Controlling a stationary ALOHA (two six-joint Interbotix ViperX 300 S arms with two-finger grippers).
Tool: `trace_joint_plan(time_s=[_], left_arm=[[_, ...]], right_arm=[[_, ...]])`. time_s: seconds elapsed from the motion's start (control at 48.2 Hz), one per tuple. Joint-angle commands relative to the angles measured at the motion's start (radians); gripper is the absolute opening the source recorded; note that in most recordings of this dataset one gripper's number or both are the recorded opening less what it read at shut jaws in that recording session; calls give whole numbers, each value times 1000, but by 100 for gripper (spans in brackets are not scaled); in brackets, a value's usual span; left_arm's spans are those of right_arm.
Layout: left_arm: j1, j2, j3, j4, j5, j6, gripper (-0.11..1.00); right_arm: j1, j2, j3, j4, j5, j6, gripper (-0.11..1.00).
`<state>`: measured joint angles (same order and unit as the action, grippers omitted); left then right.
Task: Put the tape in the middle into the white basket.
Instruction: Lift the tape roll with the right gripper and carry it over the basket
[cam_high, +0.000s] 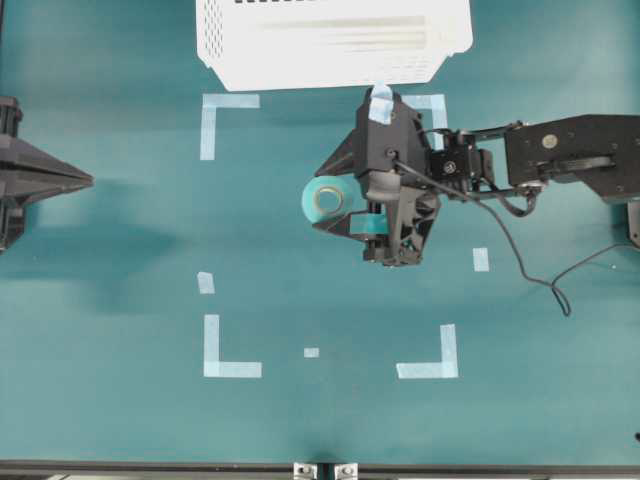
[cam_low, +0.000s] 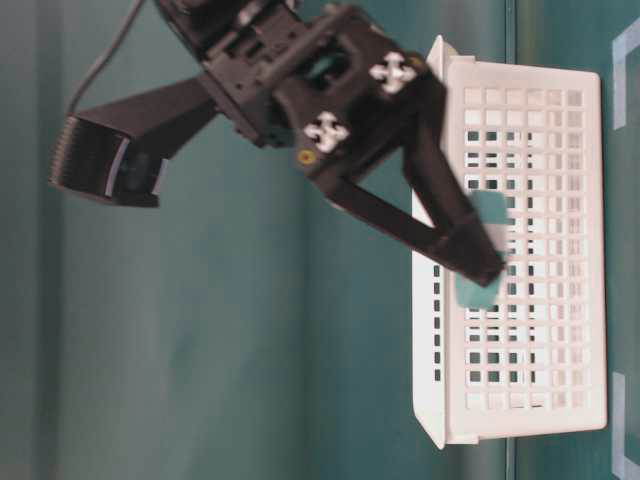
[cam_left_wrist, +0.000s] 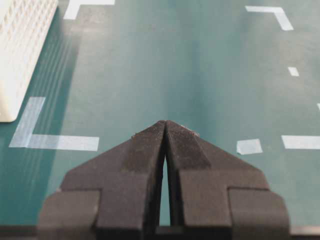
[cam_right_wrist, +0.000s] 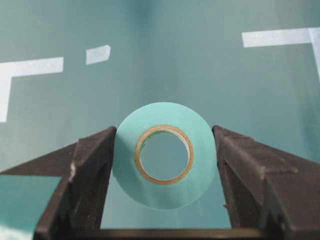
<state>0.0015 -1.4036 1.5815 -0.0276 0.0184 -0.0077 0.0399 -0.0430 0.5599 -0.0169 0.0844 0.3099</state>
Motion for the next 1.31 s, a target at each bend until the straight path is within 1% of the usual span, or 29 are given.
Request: trace_joint_plan(time_s=[0.0,0.187,0.332,0.684,1.099,1.286], left_arm=[[3,8,-12,0,-9,2,-11],[3,8,-12,0,-9,2,-11],[3,8,-12,0,-9,2,-11],[3,8,-12,2,-9,2,-11],[3,8,-14,0,-9,2,-11],[3,8,-12,0,-9,2,-11]], right_arm=[[-5,-29,-26,0,3,2,67],[-6,-29,-26,0,9,0,67],[-32,-29,-28,0,9,-5,67],[-152,-51,-28,-48,9,-5,67],[-293,-55,-26,-57,9,-6,67],[-354,-54,-26,-80,5,-5,67]])
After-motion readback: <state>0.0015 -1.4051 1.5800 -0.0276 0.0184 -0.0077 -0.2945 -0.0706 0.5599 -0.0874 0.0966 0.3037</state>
